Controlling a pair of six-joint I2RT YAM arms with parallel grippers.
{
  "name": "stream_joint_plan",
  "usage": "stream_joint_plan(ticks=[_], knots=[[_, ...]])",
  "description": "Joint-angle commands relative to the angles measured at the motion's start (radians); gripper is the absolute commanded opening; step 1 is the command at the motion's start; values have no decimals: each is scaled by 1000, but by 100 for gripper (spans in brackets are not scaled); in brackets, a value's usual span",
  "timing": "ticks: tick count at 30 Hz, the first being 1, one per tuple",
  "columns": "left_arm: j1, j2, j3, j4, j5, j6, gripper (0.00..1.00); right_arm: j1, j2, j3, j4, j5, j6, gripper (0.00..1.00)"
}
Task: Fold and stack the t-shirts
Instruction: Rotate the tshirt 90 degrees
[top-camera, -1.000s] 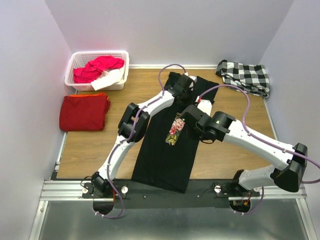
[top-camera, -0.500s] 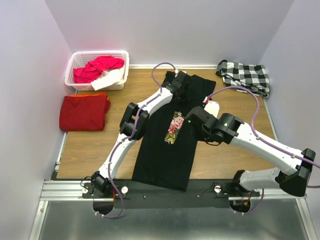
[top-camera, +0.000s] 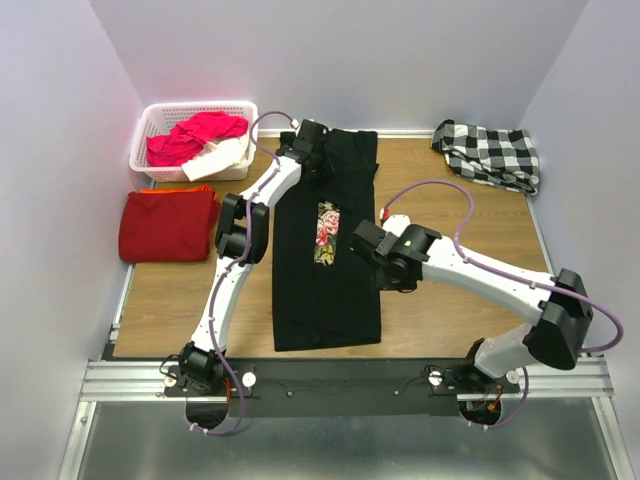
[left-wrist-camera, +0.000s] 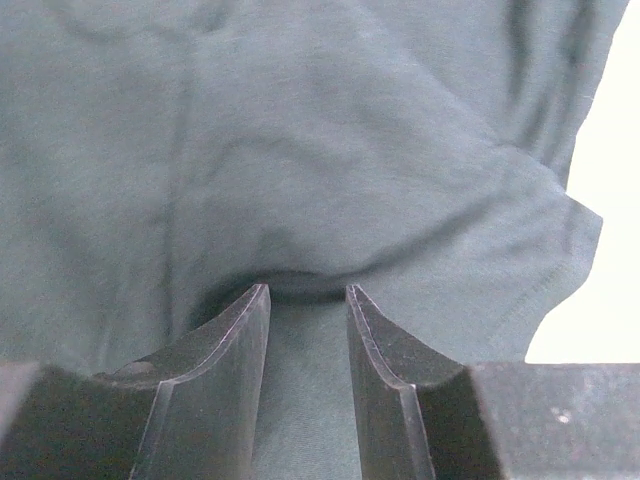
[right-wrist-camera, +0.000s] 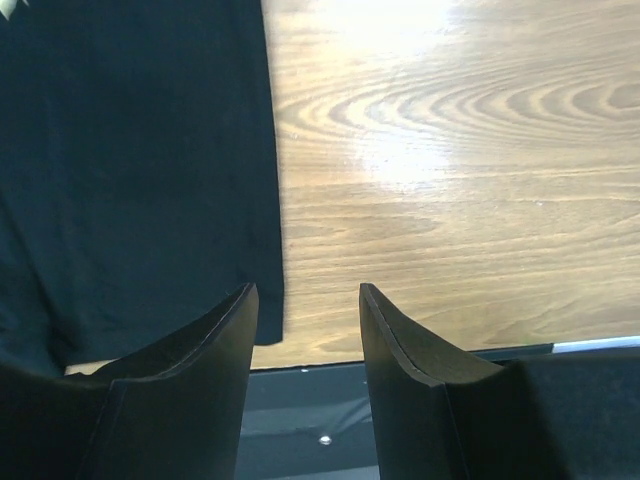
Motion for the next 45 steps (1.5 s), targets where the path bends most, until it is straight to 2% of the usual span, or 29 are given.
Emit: stream_joint_plan(ticks=[1,5,10,17,19,22,24,25,26,27,29,30,31,32,34,36,39,43,45], knots=[[-17,-2,-2,150,185,94,46,-1,80,26,56,-60,-100,54],[-17,-120,-103,241,193,158,46,-2,146,85,113,-81,-182,54],[-15,-287,-154,239,126,247,48,-2,220,148,169,-123,-263,54],[-15,-455,-262,38,-153,273,48,3,237,135,255,-249,-343,53],[-15,-503,-310,-37,-199,261,48,1,225,114,254,-232,-321,53],[-15,-601,-463,-80,-239,235,48,3,180,67,252,-174,-260,53],[-15,-672,-624,-69,-232,226,48,3,151,39,251,-141,-222,54],[-16,-756,-681,-46,-227,220,48,1,116,22,246,-132,-182,58],[-15,-799,-792,-34,-218,215,51,1,96,-15,243,-105,-162,64],[-16,-842,-845,-22,-212,212,60,1,73,-38,245,-94,-144,73],[-17,-974,-984,7,-194,197,69,-1,25,-88,245,-71,-114,73],[-17,-1016,-1023,17,-186,195,76,-4,13,-102,245,-68,-107,76],[-20,-1091,-1060,20,-178,179,77,-5,4,-115,243,-65,-91,80],[-20,-1125,-1124,20,-161,171,77,-7,-15,-127,243,-68,-82,84],[-23,-1215,-1187,9,-143,146,78,-7,-28,-151,245,-75,-58,85],[-32,-1267,-1272,-11,-114,96,75,-8,-39,-173,246,-89,-45,82],[-72,-1369,-1355,-83,-89,1,66,-8,-52,-194,254,-112,-42,76],[-145,-1481,-1422,-231,-103,-104,65,-7,-82,-259,294,-169,-73,74],[-188,-1514,-1477,-249,-77,-139,64,-8,-93,-276,306,-198,-79,74]])
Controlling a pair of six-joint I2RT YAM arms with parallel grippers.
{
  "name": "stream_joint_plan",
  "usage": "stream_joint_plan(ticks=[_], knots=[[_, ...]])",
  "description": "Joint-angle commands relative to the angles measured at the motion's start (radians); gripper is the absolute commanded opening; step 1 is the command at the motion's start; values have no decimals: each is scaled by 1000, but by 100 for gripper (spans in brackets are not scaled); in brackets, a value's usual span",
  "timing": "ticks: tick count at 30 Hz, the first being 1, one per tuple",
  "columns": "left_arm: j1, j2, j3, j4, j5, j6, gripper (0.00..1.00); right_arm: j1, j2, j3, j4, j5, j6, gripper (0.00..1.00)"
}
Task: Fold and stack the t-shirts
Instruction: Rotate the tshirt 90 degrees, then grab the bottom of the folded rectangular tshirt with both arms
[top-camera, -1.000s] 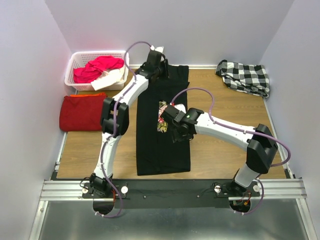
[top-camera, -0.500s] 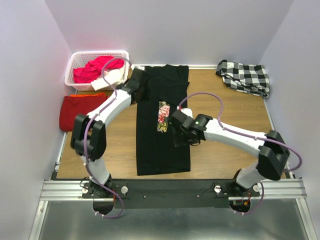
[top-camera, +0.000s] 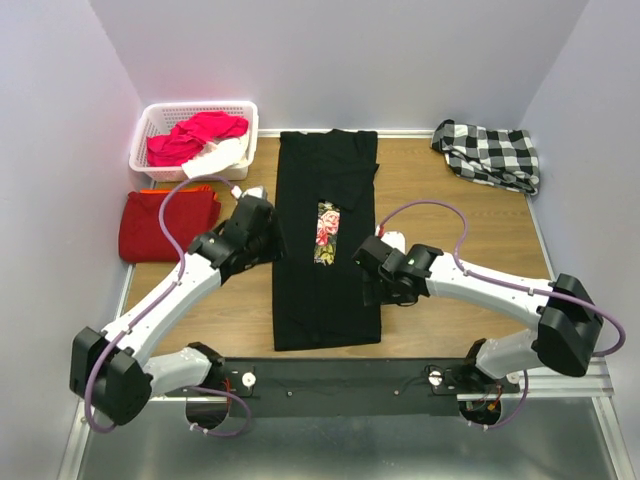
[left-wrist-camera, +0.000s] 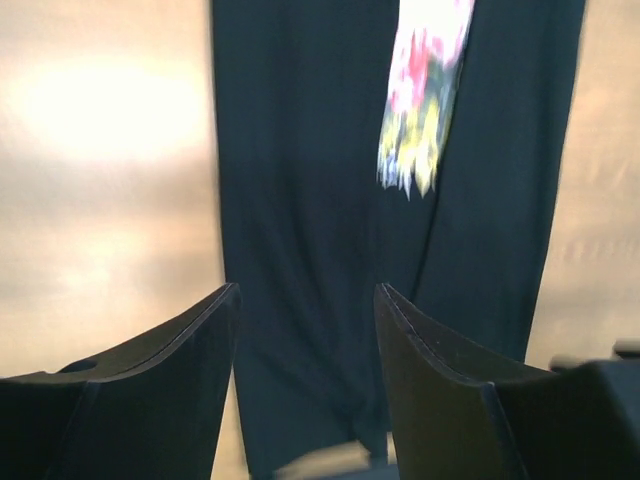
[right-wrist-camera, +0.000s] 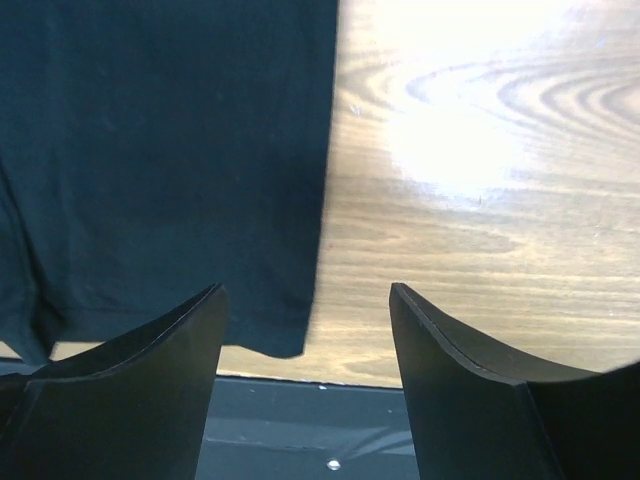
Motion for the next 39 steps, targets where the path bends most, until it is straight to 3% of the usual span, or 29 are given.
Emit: stream_joint_plan(ticks=[1,8,15,21,25,39], knots=[[-87,-110,-109,-160,53,-189,64,-4,-56,-60,43,-67,-7,74],[-188,-197,-238,-245,62,-328,61,-5,-97,-117,54,-145,-27,74],[-297,-102,-250,-280,33,-451,51,-4,-109,-158,75,-201,-42,73],[-387,-97,-288,-247,30,-583,49,-4,-114,-179,95,-228,-41,72],[-411,-85,-348,-224,29,-661,49,-4,-105,-181,106,-236,-64,72],[-423,-13,-293,-282,-37,-775,47,-5,-135,-255,169,-244,-58,72]])
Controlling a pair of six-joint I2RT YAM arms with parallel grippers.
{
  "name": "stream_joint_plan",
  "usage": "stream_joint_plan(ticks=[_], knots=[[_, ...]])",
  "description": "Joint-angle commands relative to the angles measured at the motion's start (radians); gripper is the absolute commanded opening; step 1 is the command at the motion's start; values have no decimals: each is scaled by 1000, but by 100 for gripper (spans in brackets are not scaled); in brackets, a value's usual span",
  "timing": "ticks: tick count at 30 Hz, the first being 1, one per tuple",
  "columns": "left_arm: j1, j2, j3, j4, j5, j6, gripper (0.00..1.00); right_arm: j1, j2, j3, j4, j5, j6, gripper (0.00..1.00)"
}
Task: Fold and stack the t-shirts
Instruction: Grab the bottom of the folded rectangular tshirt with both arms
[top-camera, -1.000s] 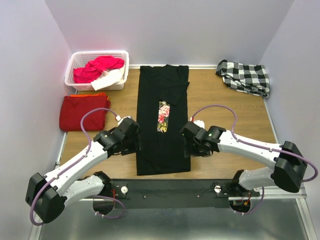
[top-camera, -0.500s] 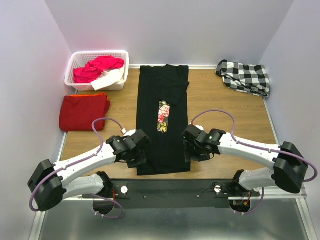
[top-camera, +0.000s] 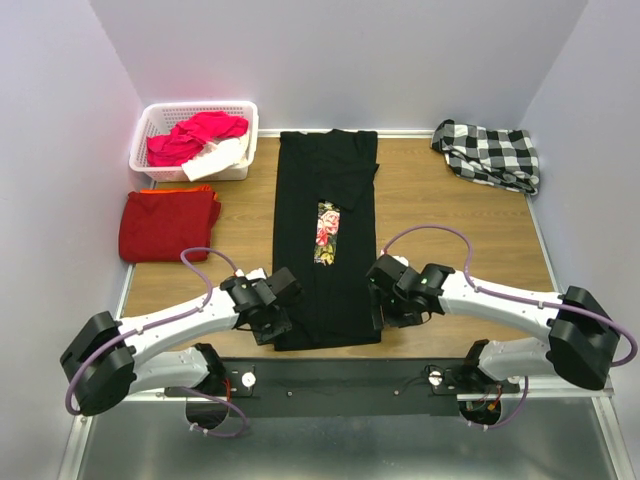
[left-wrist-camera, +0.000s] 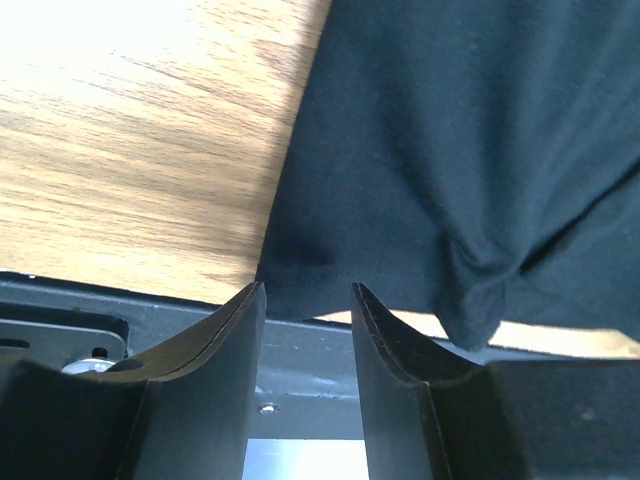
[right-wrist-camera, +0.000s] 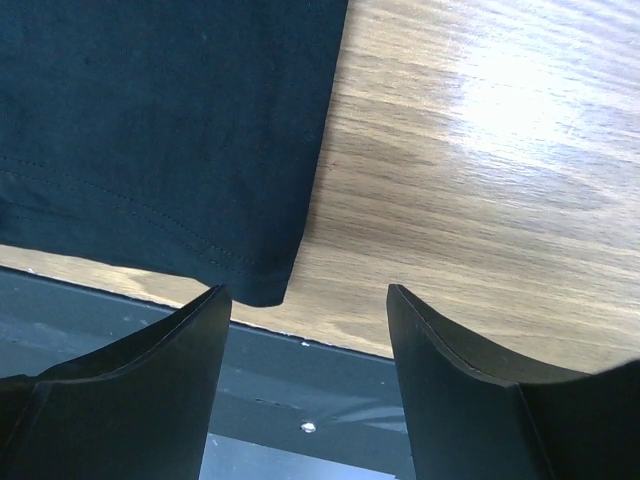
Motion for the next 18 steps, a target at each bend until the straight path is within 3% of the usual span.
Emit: stream_joint_plan(ticks=[1,5,18], knots=[[-7,51,59,-75,-75,-77,47,-3,-19,-22,62,-19,-7,72],[-13,48,101,-130,-116,-113,46,-1,0,-14,96,-22,-21,72],[-45,114,50,-104,-61,-166,43,-3,73,-19,159,-66,-68,70]])
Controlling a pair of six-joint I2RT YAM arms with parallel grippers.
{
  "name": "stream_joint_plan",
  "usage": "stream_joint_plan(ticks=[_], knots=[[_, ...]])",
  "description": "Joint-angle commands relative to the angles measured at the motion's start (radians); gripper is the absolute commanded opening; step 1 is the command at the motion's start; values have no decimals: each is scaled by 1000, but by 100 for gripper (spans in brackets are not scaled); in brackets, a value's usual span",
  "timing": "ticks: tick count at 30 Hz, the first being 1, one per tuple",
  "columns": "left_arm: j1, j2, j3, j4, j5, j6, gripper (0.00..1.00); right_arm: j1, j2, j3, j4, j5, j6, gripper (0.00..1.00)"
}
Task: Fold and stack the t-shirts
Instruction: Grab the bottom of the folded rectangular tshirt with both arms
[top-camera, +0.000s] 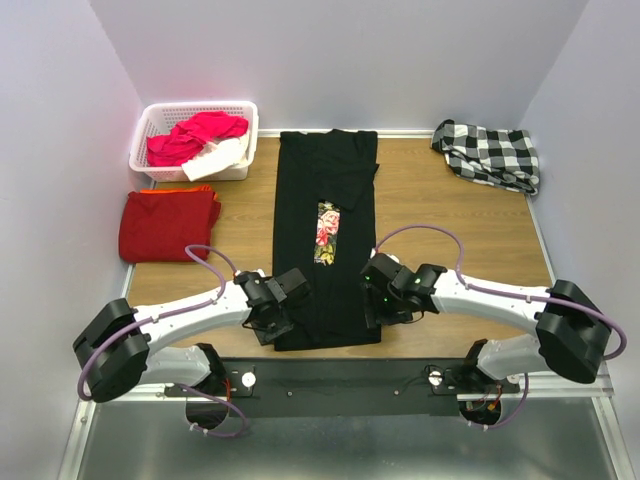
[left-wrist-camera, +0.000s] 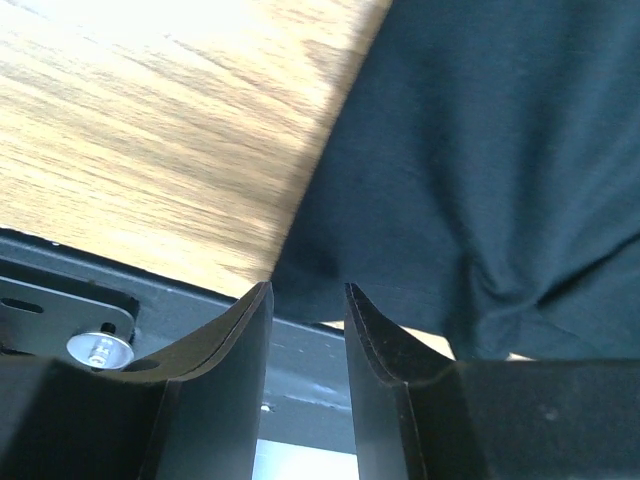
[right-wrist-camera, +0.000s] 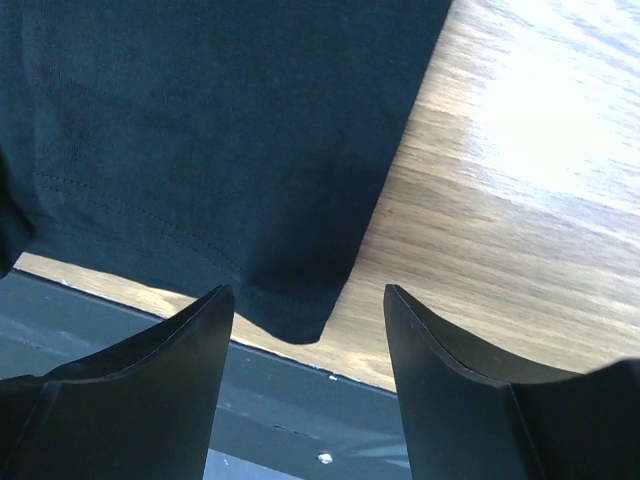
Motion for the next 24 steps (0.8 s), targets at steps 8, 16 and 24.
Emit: stream_joint_plan(ticks=[8,16,24], knots=[[-8,29,-39,19,-7,-60,45,-1,52,-1,40,-29,-53,70],[-8,114,-18,108,10,33,47,-1,78,-2,45,-67,-56,67],[-8,103,-30,126,19,41,28,-1,98,-12,56,-87,-47,49]])
